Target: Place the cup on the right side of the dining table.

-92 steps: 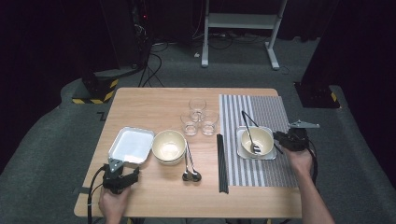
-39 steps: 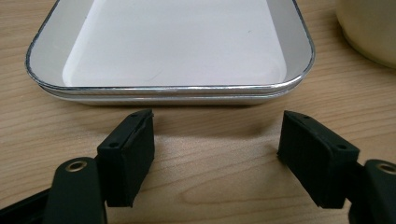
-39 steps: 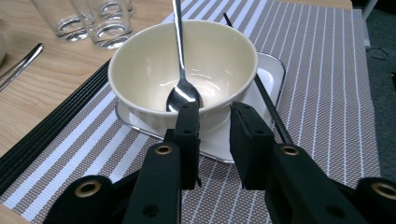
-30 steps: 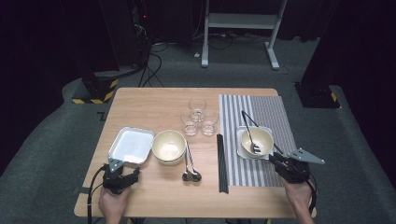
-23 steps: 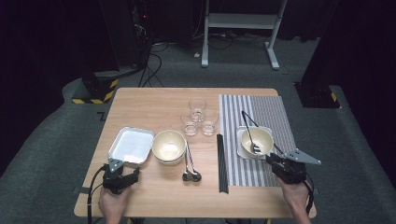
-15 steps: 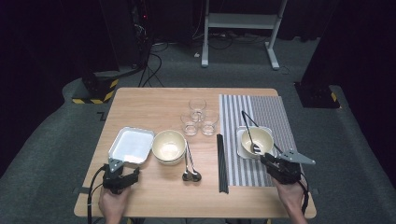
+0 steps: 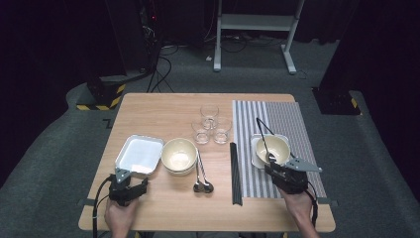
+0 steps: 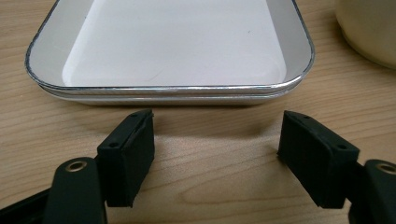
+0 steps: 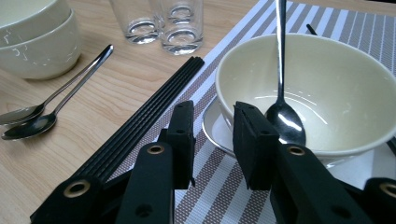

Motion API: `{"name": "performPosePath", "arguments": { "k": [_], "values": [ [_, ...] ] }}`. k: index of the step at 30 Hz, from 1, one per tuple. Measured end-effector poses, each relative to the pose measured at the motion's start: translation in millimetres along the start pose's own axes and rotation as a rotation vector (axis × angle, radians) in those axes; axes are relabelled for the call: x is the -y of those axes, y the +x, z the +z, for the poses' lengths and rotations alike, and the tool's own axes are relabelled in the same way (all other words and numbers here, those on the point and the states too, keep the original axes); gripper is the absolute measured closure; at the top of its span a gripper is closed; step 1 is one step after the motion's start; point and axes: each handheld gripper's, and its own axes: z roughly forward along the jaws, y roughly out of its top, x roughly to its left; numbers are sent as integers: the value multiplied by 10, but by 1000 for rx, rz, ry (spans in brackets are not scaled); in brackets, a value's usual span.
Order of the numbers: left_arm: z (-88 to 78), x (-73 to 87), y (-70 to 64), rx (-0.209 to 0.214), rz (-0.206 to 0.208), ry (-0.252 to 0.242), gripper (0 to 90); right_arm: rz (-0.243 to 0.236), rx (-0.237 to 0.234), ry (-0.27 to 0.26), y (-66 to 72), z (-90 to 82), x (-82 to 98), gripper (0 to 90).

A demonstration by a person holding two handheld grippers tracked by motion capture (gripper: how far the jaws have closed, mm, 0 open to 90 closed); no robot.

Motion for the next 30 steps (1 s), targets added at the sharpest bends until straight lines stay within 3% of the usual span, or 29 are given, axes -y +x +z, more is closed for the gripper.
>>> {"name": "performPosePath", "arguments": {
  "k": [30],
  "values": [
    [0, 1, -2, 2, 0, 0, 270, -27, -53, 35, 253, 320, -135, 689]
  ]
}}
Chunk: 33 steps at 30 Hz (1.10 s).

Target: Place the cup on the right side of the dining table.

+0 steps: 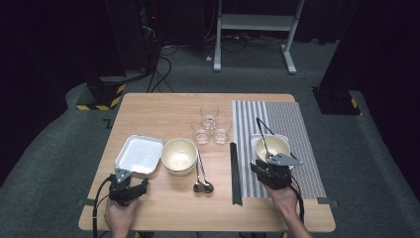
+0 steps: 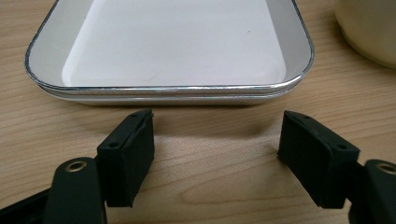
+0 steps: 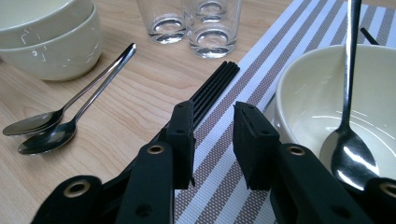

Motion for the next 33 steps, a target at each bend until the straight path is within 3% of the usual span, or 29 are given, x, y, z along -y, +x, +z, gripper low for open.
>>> {"name": "performPosePath", "arguments": {
  "k": [17, 33],
  "values": [
    [0, -1, -4, -2, 4, 3, 268, 10, 1, 58, 132, 255, -39, 710],
    [0, 0, -4, -2, 5, 3, 267, -26, -3, 148, 334, 603, -43, 736]
  ]
}}
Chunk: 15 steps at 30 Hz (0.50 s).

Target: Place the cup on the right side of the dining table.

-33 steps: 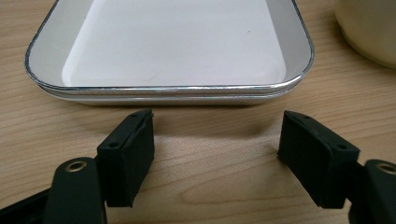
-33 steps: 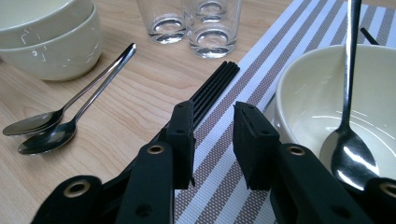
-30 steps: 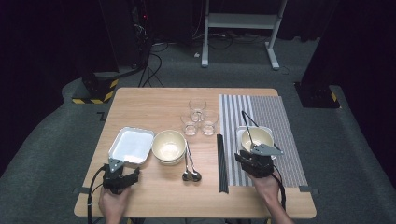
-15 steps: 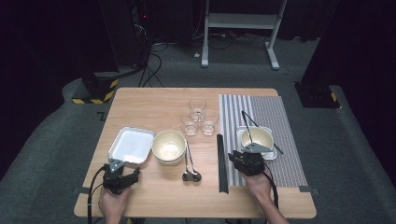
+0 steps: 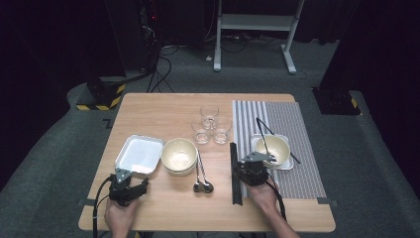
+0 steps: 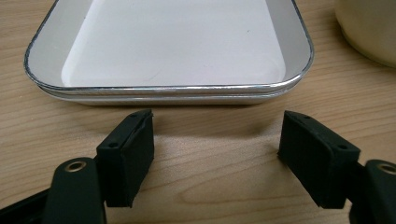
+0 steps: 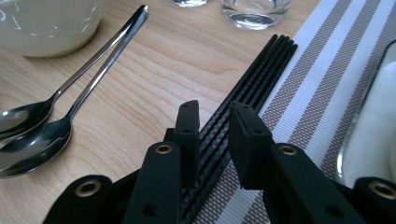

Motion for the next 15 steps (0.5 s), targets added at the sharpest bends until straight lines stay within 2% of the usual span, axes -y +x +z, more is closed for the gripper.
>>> {"name": "performPosePath", "arguments": {
  "k": [15],
  "values": [
    [0, 0, 0, 0, 0, 0, 267, 5, 9, 44, 93, 208, -36, 734]
  ]
}}
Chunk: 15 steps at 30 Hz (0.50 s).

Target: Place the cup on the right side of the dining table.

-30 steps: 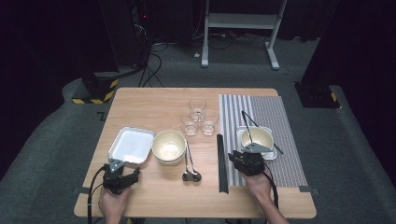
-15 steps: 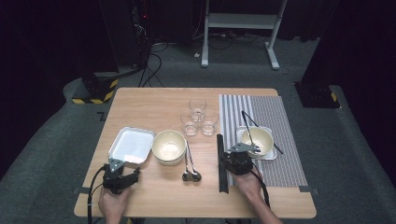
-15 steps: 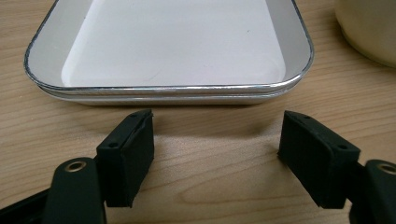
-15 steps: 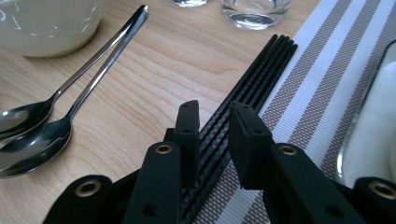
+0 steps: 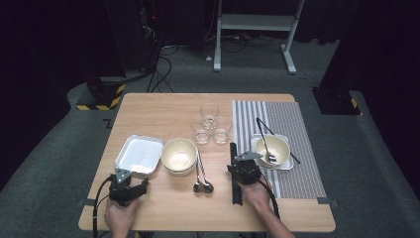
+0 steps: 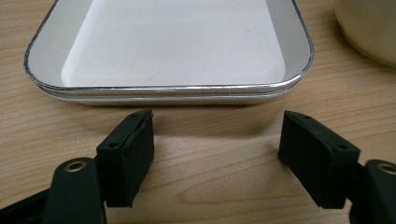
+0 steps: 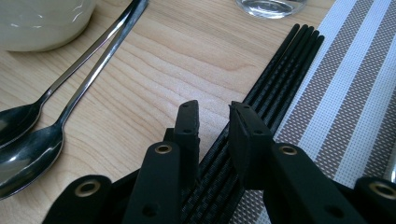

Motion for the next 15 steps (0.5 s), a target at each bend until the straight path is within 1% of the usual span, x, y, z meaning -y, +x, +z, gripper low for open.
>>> {"name": "performPosePath", "arguments": {
  "k": [5, 15],
  "values": [
    [0, 0, 0, 0, 0, 0, 267, -2, 5, 13, 6, 26, -7, 730],
    [0, 0, 0, 0, 0, 0, 267, -2, 5, 16, 24, 46, -19, 729]
  ]
}}
